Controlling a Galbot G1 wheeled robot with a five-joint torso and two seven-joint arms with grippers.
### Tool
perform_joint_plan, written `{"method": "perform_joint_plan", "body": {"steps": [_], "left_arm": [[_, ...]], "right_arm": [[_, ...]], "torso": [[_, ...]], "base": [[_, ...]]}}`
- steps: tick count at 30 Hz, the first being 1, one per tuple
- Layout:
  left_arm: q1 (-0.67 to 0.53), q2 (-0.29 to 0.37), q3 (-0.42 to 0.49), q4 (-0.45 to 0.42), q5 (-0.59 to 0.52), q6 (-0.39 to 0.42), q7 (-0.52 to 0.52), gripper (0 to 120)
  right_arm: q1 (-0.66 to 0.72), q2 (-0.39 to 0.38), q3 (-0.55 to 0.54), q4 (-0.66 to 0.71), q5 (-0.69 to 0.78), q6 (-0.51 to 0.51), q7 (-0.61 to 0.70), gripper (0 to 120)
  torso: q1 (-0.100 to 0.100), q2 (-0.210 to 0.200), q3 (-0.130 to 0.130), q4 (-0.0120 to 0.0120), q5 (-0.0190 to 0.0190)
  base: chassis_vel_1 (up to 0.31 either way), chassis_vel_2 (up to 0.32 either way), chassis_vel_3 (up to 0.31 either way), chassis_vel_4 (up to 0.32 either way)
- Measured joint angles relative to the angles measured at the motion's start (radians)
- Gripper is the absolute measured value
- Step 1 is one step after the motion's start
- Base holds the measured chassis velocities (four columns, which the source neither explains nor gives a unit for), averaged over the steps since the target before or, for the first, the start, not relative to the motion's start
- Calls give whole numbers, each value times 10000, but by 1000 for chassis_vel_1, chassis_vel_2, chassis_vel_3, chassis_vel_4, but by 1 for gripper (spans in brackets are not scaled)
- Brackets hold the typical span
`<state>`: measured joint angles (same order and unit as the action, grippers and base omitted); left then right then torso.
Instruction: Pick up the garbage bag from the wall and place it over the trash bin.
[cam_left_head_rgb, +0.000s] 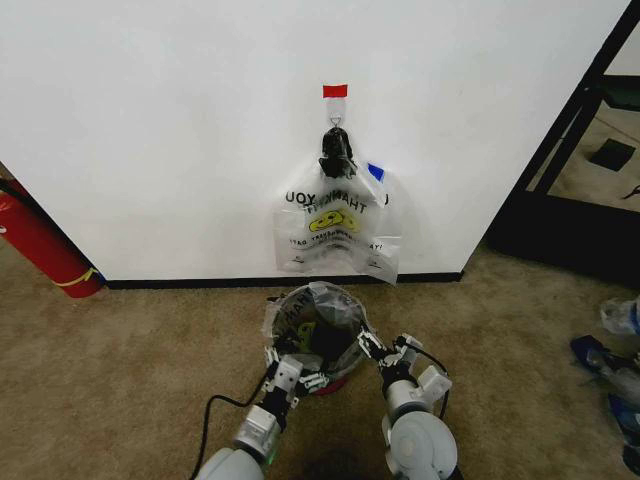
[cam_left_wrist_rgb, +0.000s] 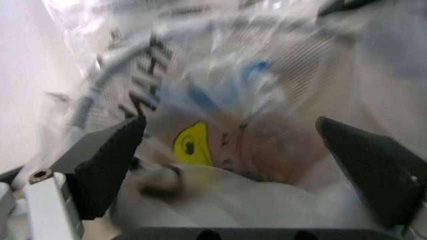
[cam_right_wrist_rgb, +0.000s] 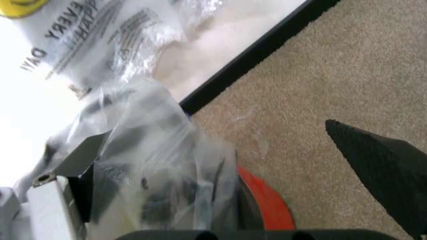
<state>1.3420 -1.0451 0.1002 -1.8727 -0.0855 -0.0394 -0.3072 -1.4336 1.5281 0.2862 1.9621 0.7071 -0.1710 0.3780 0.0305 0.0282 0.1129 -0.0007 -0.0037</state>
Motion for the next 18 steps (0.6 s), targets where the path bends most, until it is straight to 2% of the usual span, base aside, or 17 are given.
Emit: {"method": "perform_joint_plan", "body": {"steps": [5,11,18], "left_arm": [[-129,-53,-37,194,-62,-59,-66,100],[-75,74,-472,-918,-788,138,-137,100],[239,238,-583,-1122,-741,117,-99,100]], "right_arm": [[-83,-28,43,405,334,-98,65,100],[-241,-177,70,983,718,-175,9,100],[-204,-180,61,769,637,-165,-74,100]], "torso": [[0,0,-1,-2,-1],[0,-1,1,-2,-1],[0,-1,1,0,-2]], "base": [[0,0,0,0],[0,0,0,0],[0,0,0,0]]}}
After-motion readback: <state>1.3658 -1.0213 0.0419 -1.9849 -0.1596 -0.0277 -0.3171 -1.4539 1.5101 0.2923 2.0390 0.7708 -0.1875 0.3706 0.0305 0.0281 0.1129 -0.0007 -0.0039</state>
